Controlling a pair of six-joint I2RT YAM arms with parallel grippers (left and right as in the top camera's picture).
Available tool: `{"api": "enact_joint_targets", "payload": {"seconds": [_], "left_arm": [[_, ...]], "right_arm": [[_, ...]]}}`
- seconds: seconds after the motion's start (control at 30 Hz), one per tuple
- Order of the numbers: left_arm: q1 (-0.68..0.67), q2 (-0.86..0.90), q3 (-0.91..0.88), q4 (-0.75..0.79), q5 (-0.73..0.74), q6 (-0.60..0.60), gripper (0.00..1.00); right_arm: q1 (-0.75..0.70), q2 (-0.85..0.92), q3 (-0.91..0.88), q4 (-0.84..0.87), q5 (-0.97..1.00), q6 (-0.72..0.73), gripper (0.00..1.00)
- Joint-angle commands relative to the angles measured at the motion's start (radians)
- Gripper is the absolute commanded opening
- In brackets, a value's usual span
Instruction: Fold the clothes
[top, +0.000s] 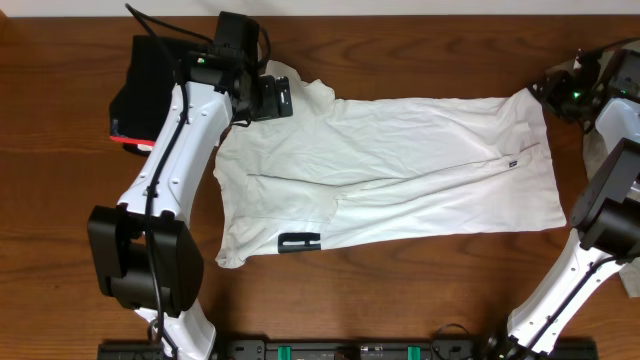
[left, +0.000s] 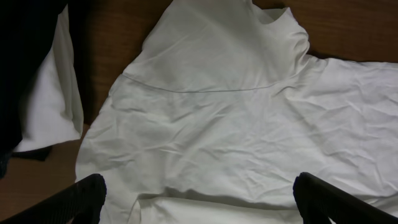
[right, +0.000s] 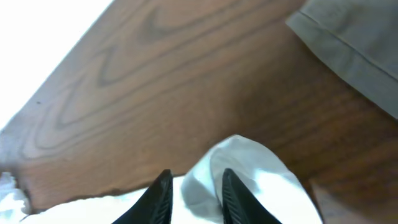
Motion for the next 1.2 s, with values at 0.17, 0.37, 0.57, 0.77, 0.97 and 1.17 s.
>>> {"api": "enact_joint_targets", "payload": {"seconds": [0.17, 0.37, 0.57, 0.77, 0.97, 1.17], "left_arm": [[0.003, 0.001, 0.01, -0.004, -0.011, 0.009, 0.98], [0.003, 0.001, 0.01, -0.004, -0.011, 0.009, 0.98], [0.003, 0.001, 0.01, -0.004, -0.011, 0.009, 0.98], [0.003, 0.001, 0.01, -0.004, -0.011, 0.009, 0.98], [0.003, 0.001, 0.01, -0.004, -0.011, 0.009, 0.98], [0.003, 0.001, 0.01, -0.004, -0.011, 0.009, 0.98]], "right_arm": [[0.004, -0.001, 0.018, -0.023, 0.066, -0.082, 0.15], [0.006, -0.001, 0.018, -0.043, 0.066, -0.082, 0.12], [0.006, -0.001, 0.017, -0.06, 0.066, -0.081, 0.16], [0.016, -0.001, 0.014, -0.065, 0.066, -0.081, 0.22], [0.034, -0.001, 0.013, -0.079, 0.066, -0.078, 0.31], [0.043, -0.001, 0.013, -0.083, 0.067, -0.078, 0.31]]}}
